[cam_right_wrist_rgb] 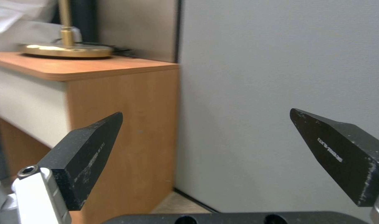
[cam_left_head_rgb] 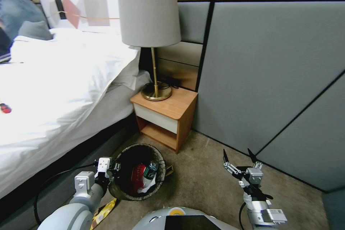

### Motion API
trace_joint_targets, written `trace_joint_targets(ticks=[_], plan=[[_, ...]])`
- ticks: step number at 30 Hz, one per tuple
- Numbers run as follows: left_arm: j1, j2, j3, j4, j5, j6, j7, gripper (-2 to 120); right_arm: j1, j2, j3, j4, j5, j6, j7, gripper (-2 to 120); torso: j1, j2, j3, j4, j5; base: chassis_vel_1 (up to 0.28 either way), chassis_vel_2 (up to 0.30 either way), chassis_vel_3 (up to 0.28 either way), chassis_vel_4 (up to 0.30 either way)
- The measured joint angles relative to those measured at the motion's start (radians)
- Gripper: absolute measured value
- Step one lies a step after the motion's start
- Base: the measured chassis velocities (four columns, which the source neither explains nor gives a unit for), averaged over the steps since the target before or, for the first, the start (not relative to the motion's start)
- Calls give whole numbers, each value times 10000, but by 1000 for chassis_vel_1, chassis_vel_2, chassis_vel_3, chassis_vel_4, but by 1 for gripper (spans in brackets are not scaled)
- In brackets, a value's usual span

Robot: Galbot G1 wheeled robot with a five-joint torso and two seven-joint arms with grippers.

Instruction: Pick up the trash bin, then pick up the garbage from the floor and place it into the trash bin.

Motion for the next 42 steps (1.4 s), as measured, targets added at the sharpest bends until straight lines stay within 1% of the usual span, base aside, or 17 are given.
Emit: trace_joint_targets(ticks=[10,42], plan=[[-2,-6,1,0,-1,-8,0,6,-55,-414,-319,-7,-20,24,700,100,0,0,0,0,0,64,63,60,61],[28,-40,44,0,16,-24,0,6,-7,-461,-446,-99,-57,-60,778,100,0,0,0,0,0,67,66,68,67]])
